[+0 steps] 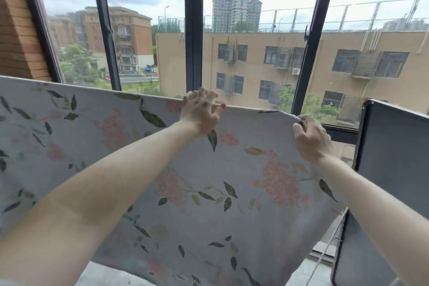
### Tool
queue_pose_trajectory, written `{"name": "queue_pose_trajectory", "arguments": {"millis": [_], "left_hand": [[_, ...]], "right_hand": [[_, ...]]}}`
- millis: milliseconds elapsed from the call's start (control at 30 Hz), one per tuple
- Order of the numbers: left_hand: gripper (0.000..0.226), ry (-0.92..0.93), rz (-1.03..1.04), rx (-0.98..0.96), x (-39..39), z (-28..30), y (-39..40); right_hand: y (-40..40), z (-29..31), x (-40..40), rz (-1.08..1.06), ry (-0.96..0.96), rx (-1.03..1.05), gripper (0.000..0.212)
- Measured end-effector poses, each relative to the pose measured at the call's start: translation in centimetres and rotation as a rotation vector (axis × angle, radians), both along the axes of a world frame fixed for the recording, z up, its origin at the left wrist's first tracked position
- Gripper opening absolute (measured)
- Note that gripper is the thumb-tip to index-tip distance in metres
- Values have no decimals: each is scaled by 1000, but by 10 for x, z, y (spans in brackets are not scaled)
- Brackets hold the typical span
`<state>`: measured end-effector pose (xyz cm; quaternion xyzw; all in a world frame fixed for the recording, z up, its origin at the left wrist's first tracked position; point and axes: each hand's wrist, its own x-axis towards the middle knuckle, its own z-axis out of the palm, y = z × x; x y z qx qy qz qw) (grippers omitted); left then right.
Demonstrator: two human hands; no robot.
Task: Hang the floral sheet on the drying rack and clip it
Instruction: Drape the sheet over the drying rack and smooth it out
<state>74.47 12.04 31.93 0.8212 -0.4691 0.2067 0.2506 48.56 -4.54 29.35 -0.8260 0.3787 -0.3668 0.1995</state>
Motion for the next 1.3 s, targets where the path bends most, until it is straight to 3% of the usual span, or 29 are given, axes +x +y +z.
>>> {"name": "queue_pose_trajectory", "arguments": {"millis": [67, 133, 334, 567, 700, 801, 1101, 1301], "left_hand": [[52, 78, 131, -40, 30, -7, 17], [57, 103, 189, -1, 53, -13, 33], [63, 41, -165, 50, 78, -13, 100], [64, 131, 99, 125, 176, -32, 253], [65, 173, 260, 121, 235, -32, 334], [66, 198, 310, 69, 267, -29, 370], [63, 167, 322, -4, 349, 2, 378], [57, 55, 273, 11, 406, 20, 355]], "right_hand": [[26, 16, 30, 83, -59, -191, 36], [59, 34, 62, 213, -75, -250, 47], [129, 50, 175, 365, 17, -243, 53], [201, 35, 308, 421, 175, -279, 51], [224, 27, 348, 293, 308, -421, 51], [231, 28, 364, 223, 362, -415, 47], [288, 62, 436, 477, 273, -368, 56], [287, 62, 483, 481, 344, -365, 53]]}}
